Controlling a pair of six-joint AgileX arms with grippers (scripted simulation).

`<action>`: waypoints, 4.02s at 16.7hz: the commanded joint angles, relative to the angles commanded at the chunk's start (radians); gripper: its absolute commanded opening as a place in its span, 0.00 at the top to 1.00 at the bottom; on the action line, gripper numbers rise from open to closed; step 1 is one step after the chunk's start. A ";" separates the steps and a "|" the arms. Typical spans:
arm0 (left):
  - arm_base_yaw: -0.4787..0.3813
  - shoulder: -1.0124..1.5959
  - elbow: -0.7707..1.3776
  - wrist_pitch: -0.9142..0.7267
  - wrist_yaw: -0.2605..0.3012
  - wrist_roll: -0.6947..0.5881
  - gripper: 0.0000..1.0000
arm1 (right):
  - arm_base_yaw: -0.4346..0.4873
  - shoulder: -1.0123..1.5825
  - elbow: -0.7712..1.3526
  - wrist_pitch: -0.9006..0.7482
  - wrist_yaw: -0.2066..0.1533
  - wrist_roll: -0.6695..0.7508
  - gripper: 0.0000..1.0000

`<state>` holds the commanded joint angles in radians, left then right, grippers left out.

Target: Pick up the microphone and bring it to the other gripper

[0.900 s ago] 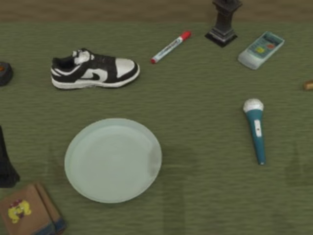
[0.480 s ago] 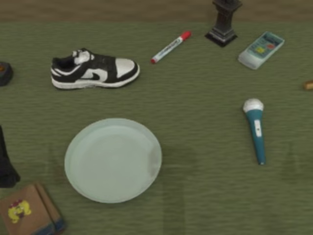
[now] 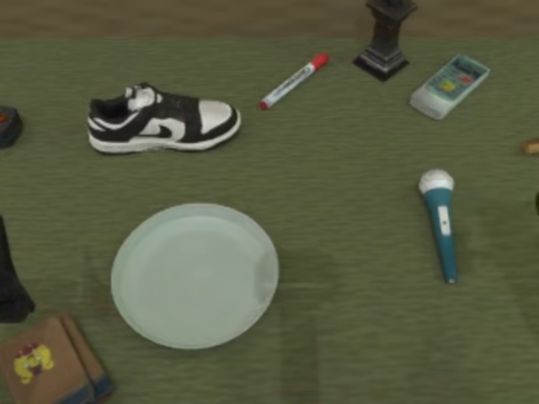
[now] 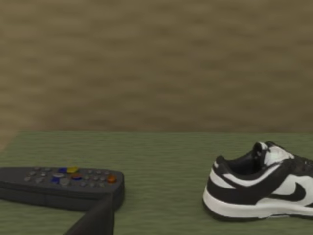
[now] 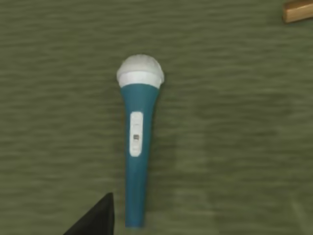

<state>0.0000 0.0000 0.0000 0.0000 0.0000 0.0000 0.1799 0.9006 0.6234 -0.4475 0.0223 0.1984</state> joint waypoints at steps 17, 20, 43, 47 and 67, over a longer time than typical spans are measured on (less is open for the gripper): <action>0.000 0.000 0.000 0.000 0.000 0.000 0.00 | 0.196 0.956 0.663 -0.466 0.017 0.205 0.00; 0.000 0.000 0.000 0.000 0.000 0.000 0.00 | 0.191 0.955 0.659 -0.460 0.017 0.204 0.00; 0.000 0.000 0.000 0.000 0.000 0.000 0.00 | 0.187 1.170 0.523 -0.111 0.018 0.199 0.68; 0.000 0.000 0.000 0.000 0.000 0.000 0.00 | 0.187 1.170 0.523 -0.111 0.018 0.199 0.98; 0.000 0.000 0.000 0.000 0.000 0.000 0.00 | 0.193 1.004 0.421 0.383 -0.136 0.055 1.00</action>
<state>0.0000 0.0000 0.0000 0.0000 0.0000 0.0000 0.3725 1.9047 1.0447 -0.0644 -0.1134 0.2536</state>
